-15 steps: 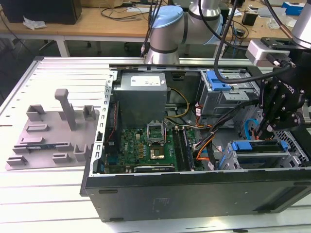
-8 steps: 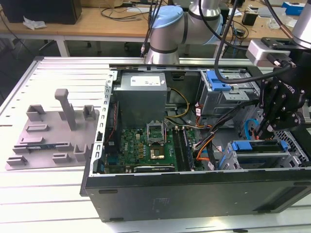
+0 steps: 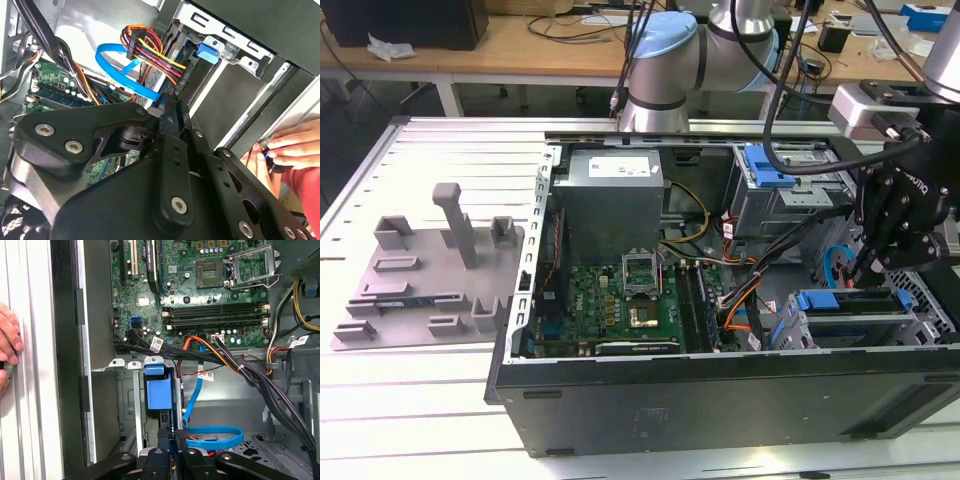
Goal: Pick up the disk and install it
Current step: 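Insert the second disk wire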
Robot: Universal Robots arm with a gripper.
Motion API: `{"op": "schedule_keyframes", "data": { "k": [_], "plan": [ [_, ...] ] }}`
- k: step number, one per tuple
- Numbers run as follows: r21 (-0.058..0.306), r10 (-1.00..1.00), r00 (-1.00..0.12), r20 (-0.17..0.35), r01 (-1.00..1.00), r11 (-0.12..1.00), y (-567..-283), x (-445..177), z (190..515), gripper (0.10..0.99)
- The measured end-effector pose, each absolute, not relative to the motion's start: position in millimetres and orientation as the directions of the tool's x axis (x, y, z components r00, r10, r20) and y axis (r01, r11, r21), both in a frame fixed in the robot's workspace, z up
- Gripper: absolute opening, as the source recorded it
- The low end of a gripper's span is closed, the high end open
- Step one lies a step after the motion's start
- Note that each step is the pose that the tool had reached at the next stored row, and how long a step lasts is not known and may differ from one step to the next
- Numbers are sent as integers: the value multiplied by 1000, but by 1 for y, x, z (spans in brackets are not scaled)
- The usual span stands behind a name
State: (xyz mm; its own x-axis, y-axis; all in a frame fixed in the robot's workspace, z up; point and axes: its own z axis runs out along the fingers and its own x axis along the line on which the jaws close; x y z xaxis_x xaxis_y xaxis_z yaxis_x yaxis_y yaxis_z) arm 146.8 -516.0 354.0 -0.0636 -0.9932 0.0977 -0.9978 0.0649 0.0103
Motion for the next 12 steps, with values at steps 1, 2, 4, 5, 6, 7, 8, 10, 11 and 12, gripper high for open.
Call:
{"op": "schedule_keyframes", "data": {
  "k": [1, 2, 4, 5, 6, 7, 8, 10, 11, 12],
  "plan": [
    [10, -993, -64, 98, -998, 65, -516, 147, 354, 161],
    [10, -993, -64, 98, -998, 65, -516, 147, 353, 161],
    [10, -993, -64, 98, -998, 65, -516, 147, 353, 161],
    [10, -993, -64, 98, -998, 65, -517, 147, 352, 161],
    [10, -993, -63, 98, -998, 65, -517, 147, 352, 161],
    [10, -993, -63, 98, -998, 65, -517, 147, 352, 161],
    [10, -993, -63, 98, -998, 65, -517, 147, 351, 161],
    [10, -993, -64, 98, -998, 65, -517, 147, 350, 161],
    [10, -993, -64, 98, -998, 65, -517, 147, 350, 161],
    [10, -993, -64, 98, -998, 65, -517, 147, 350, 161]
  ]
}}
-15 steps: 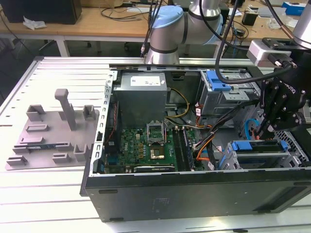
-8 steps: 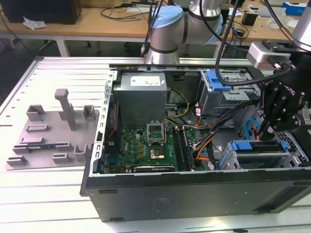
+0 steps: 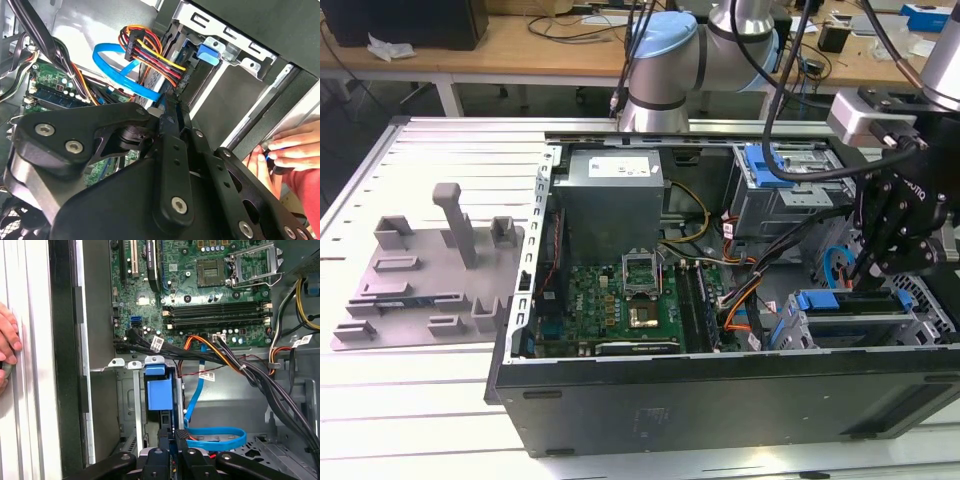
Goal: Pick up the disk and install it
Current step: 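Insert the second disk wire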
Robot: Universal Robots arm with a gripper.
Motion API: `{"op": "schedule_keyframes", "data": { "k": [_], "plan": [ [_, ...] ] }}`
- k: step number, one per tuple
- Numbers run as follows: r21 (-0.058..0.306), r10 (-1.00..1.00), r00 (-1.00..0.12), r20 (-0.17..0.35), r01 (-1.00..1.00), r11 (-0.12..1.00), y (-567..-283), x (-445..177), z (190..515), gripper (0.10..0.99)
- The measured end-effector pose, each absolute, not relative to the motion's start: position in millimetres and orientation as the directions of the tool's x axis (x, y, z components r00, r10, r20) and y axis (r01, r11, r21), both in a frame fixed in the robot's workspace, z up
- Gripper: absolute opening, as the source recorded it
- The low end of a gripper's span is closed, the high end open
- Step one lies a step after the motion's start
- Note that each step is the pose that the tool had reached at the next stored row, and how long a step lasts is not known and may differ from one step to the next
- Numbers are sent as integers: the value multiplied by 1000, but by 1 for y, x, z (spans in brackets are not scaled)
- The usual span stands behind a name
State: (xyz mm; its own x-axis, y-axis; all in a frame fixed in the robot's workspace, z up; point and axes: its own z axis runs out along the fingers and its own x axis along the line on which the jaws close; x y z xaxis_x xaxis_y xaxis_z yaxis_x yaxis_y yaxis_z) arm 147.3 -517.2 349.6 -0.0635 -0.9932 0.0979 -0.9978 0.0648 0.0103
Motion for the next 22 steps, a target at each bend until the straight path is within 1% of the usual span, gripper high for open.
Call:
{"op": "schedule_keyframes", "data": {
  "k": [22],
  "plan": [
    [10, -993, -64, 98, -998, 65, -517, 148, 341, 161]
  ]
}}
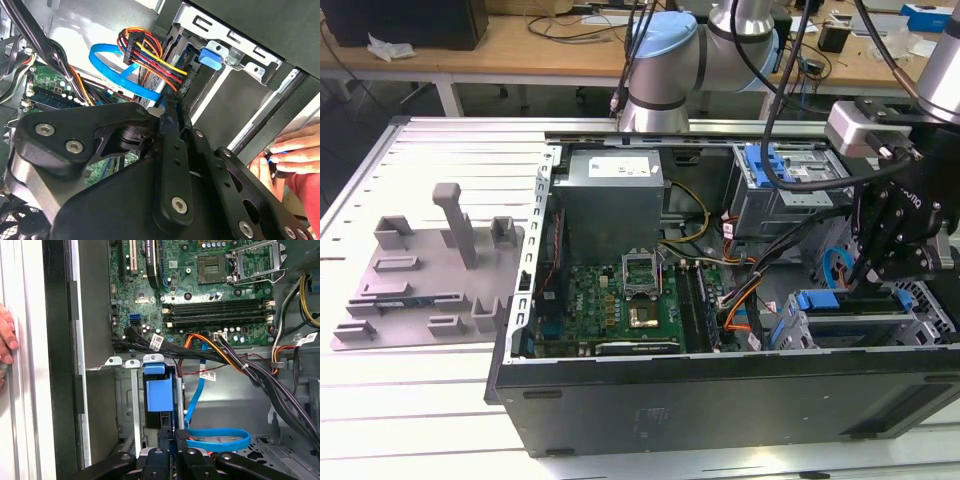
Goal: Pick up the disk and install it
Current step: 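Insert the second disk wire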
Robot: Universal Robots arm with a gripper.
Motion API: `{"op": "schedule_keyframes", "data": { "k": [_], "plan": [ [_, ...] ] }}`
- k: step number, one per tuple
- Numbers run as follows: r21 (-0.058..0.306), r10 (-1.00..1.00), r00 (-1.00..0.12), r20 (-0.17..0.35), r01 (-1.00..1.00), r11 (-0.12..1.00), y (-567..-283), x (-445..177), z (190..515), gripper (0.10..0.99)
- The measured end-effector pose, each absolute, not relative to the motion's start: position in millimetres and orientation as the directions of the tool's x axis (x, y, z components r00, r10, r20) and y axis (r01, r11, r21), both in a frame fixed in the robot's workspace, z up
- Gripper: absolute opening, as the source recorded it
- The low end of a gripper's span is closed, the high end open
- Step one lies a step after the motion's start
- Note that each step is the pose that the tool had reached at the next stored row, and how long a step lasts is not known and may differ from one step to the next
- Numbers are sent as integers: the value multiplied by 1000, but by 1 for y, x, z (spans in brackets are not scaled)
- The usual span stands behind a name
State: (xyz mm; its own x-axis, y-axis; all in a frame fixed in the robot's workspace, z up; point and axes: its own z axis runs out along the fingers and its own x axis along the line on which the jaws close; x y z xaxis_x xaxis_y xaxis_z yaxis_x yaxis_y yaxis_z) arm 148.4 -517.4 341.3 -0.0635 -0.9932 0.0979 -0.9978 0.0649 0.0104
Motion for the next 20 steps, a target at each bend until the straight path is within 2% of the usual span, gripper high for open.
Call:
{"op": "schedule_keyframes", "data": {
  "k": [9, 10, 11, 16, 20],
  "plan": [
    [10, -993, -63, 97, -998, 65, -518, 148, 336, 173],
    [10, -993, -63, 96, -998, 65, -518, 148, 337, 235],
    [10, -993, -64, 97, -998, 65, -518, 148, 339, 235],
    [7, -993, -64, 97, -998, 65, -518, 147, 355, 235],
    [-7, -993, -66, 97, -998, 65, -516, 145, 386, 235]
  ]
}}
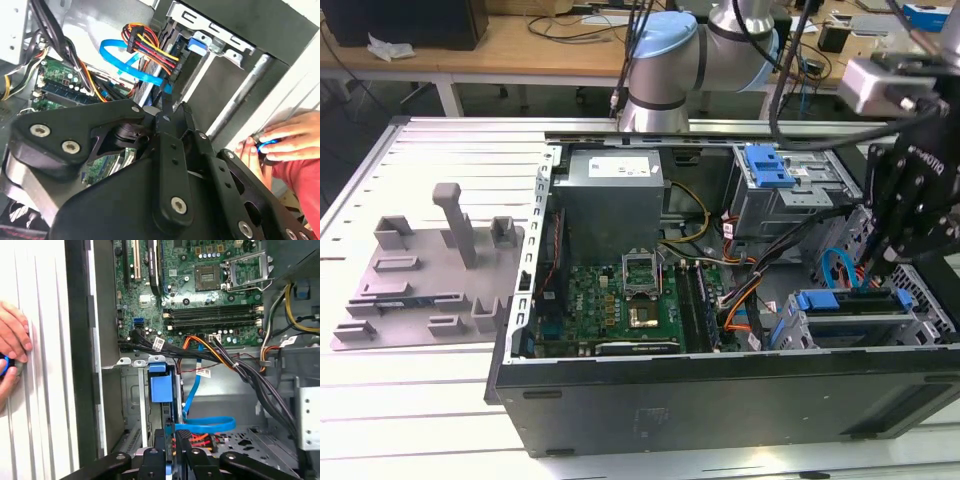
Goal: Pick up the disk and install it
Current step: 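Insert the second disk wire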
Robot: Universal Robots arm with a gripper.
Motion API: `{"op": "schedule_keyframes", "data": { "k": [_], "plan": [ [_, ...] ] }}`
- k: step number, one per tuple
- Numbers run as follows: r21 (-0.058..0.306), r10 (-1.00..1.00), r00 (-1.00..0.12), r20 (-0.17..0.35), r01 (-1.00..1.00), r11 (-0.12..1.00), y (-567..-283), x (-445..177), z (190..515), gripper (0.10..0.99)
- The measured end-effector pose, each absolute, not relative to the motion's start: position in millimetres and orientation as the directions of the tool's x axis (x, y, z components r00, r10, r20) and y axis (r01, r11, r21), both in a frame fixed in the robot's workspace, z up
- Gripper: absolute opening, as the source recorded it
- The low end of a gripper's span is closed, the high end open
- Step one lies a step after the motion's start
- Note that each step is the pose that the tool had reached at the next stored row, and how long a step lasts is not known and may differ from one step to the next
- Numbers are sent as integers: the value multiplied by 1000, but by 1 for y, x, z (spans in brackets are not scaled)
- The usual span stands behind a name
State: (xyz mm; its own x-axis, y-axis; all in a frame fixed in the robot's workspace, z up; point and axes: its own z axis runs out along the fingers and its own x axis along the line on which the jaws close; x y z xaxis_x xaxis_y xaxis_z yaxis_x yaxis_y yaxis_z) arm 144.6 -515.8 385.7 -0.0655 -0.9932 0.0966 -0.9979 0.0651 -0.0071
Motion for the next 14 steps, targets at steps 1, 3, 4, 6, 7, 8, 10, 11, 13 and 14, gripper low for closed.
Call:
{"op": "schedule_keyframes", "data": {
  "k": [1, 3, 4, 6, 7, 8, 10, 11, 13, 14],
  "plan": [
    [-10, -993, -66, 96, -998, 65, -515, 144, 392, 235],
    [-13, -993, -66, 96, -998, 65, -515, 143, 395, 224],
    [-13, -993, -66, 96, -998, 65, -515, 143, 395, 157],
    [-13, -993, -66, 96, -998, 65, -515, 143, 395, 106],
    [-13, -993, -66, 96, -998, 65, -515, 143, 395, 106],
    [-13, -993, -66, 96, -998, 65, -515, 143, 395, 106],
    [-13, -993, -66, 96, -998, 65, -515, 143, 395, 106],
    [-13, -993, -66, 96, -998, 65, -515, 143, 395, 106],
    [-13, -993, -66, 96, -998, 65, -515, 143, 395, 106],
    [-13, -993, -66, 96, -998, 65, -515, 143, 395, 106]
  ]
}}
